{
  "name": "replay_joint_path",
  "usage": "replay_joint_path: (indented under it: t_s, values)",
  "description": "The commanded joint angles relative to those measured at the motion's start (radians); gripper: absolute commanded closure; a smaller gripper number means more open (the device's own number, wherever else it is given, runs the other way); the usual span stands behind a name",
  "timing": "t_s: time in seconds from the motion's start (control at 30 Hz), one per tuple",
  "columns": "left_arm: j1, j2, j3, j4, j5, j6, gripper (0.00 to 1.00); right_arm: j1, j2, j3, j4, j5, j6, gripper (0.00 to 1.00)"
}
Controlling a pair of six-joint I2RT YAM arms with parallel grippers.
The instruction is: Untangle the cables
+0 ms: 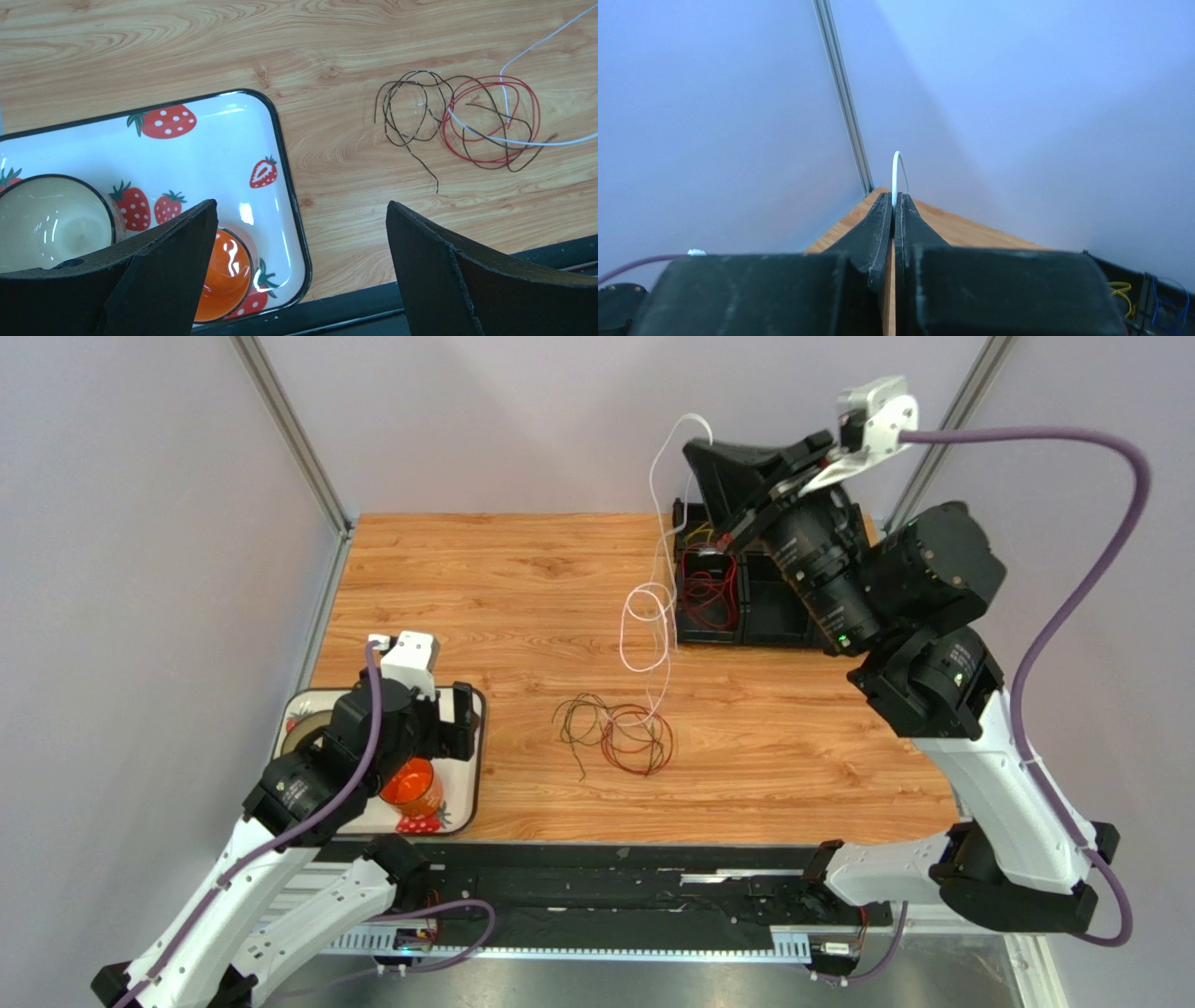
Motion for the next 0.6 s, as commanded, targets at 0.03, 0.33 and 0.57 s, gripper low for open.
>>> replay_joint_path:
  t_s: [0.03,0.33,0.57]
  values:
    - [0.006,-0.001,0.004,0.02,-0.005,0.007,0.02,0.005,0.091,0.246,0.091,-0.087,-0.077,1.0]
    - [0.004,0.089,0.024,0.1,0.238,-0.032,0.02,0.005,0.018,-0.049,0.111,0.129,-0.054,1.0]
    - [-0.056,0.215,-0.033,0.442,0.438,-0.166,0.01,0.005,-0.077,-0.25,0.082,0.172,0.016,1.0]
